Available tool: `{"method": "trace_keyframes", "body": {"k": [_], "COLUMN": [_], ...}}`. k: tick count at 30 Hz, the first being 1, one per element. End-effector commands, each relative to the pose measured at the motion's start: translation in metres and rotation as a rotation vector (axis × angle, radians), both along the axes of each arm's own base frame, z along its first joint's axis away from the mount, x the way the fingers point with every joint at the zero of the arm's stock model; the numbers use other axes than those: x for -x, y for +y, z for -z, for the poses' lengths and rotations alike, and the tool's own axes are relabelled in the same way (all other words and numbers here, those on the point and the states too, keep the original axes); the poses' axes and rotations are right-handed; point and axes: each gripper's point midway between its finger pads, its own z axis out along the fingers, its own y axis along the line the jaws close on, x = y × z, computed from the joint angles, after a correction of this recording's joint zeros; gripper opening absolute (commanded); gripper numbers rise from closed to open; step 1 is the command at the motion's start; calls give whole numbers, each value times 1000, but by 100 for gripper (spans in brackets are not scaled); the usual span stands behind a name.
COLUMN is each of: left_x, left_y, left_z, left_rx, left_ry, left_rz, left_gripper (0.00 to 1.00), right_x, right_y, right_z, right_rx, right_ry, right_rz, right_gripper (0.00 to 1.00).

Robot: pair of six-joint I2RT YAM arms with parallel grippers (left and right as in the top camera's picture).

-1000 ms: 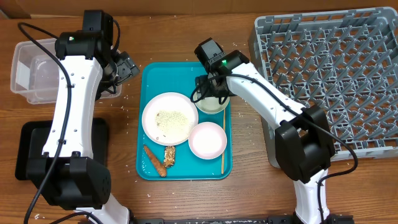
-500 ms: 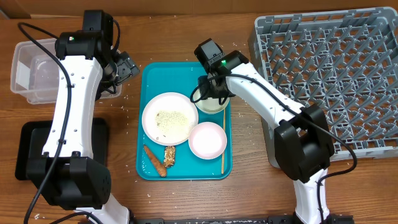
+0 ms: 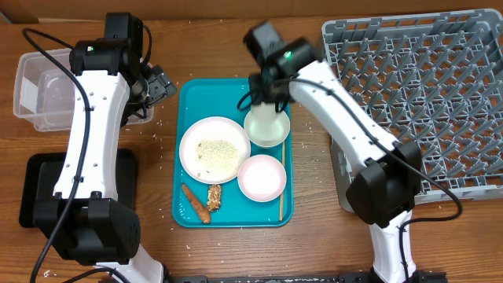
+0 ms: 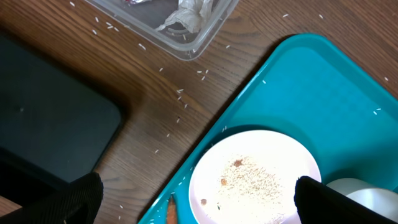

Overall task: Sort waste into correct bins and load items into the dishwasher
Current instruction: 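Grasp the white cup with the right gripper and lift it, then carry the cup right and lower it onto the grey dish rack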

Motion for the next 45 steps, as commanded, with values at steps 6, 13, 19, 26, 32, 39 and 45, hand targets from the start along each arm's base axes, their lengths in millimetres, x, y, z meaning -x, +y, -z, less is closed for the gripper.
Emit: {"method": "trace_keyframes", "body": {"k": [6,13,19,26,32,39,45], "left_x": [-3,-3,-3,-3,-3,-3,-3], "left_y": [5,5,5,5,5,5,5], "left_z": [-7,-7,-7,-7,-7,-7,-7], "left_rx": [-18,-18,-18,-18,-18,-18,-18], "left_ry": [-21,-21,-21,-21,-21,-21,-21], "left_rz": [-12,-12,-12,-12,-12,-12,-12], "left_gripper": [100,100,100,100,100,100,100], "right_x": [-59,-53,-40,-21,-18,-14,-10], "right_y": [-132,-306,-385,-405,-394,-379,-366], "right_z": [-115,-106,-81,-32,-18,-17,-22], "right_rx": [25,45,-39,-107,-99,-93,-110], "right_ry": [-268,-179,-103,50,100,133,150], "right_rz": [308,729,886,941,924,898,873], "right_gripper": [45,45,49,64,77,79,79]}}
